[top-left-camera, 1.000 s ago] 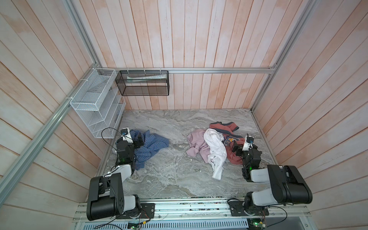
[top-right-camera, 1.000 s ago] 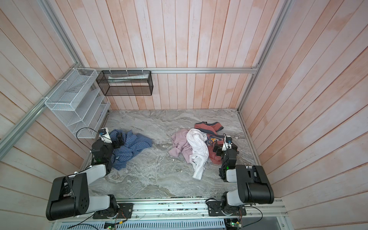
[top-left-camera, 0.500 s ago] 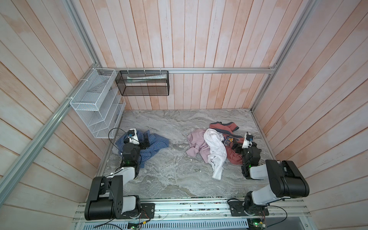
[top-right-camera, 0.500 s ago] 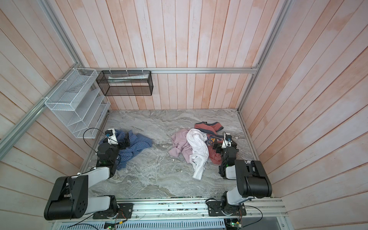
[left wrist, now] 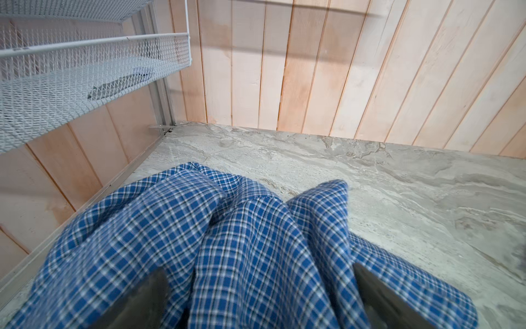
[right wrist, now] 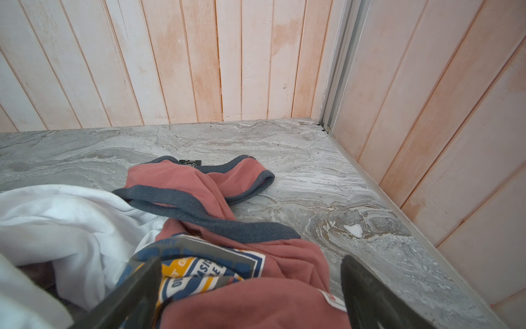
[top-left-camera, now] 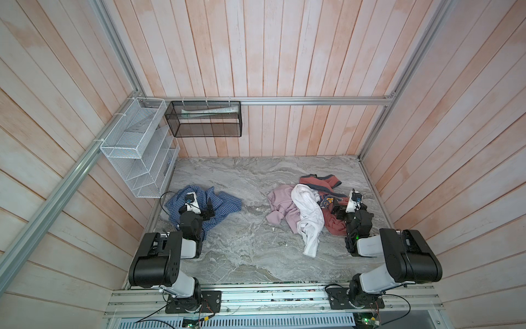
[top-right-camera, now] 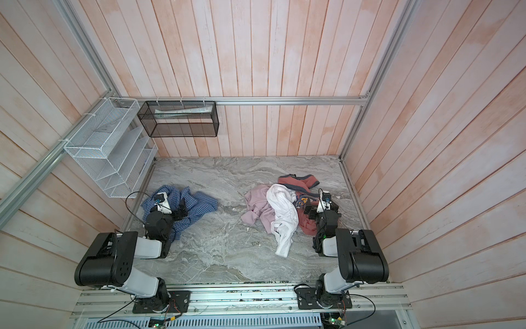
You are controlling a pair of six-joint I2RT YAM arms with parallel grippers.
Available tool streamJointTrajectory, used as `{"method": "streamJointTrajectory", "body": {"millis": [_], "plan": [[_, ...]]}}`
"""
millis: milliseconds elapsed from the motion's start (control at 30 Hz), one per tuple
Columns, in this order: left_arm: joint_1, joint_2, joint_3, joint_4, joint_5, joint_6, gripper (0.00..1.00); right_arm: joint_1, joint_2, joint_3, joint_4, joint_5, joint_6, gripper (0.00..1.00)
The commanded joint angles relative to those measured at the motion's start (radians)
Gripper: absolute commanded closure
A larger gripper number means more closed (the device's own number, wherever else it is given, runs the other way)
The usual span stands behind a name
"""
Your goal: Pick out a specific cloth from the pile
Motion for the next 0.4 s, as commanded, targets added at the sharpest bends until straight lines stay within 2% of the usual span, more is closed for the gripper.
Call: {"method": "streamJointTrajectory", "body": {"millis": [0, 100, 367], "plan": [[-0.032, -0.004, -0.001, 0.047, 0.000, 0.052, 0.00, -0.006, -0.006, 0.011, -0.005, -0.011, 0.005, 0.02], [-0.017, -0.005, 0.035, -0.027, 0.100, 0.071, 0.00, -0.006, -0.006, 0.011, -0.005, -0.010, 0.004, 0.02], [-0.021, -0.001, 0.037, -0.022, 0.083, 0.071, 0.00, -0.005, -0.006, 0.011, -0.005, -0.011, 0.005, 0.02]]}}
